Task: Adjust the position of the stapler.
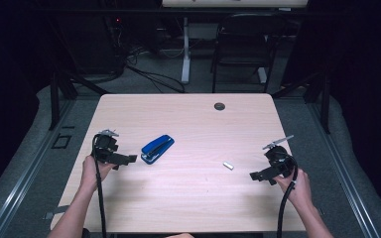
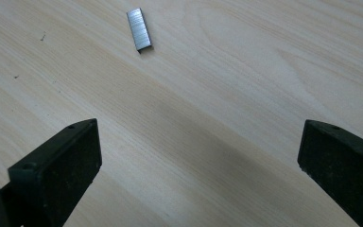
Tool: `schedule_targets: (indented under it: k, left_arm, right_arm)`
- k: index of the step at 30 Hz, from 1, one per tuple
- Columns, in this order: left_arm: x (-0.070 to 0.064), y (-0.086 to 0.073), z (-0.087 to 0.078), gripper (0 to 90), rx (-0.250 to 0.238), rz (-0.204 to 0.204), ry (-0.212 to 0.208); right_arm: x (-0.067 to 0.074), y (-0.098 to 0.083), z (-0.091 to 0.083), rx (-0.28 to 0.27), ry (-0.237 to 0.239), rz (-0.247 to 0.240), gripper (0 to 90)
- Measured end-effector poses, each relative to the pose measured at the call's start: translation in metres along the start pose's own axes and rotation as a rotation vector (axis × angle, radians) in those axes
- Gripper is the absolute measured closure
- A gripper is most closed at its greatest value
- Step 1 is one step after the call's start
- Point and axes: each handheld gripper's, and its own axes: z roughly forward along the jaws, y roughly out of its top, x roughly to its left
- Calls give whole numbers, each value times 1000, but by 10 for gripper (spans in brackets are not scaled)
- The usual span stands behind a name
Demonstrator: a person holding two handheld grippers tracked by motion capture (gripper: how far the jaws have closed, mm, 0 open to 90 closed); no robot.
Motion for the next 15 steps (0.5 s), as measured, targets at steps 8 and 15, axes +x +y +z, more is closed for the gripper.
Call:
schedule_targets:
  k: [8, 15]
  left_arm:
    - [-14, 7, 6, 0, -29, 35, -19]
    - [-24, 12, 14, 13, -32, 62, -36]
  right_arm:
    - [3, 1, 2, -13, 4, 6, 0]
    - [1, 1, 1, -18, 11, 19, 1]
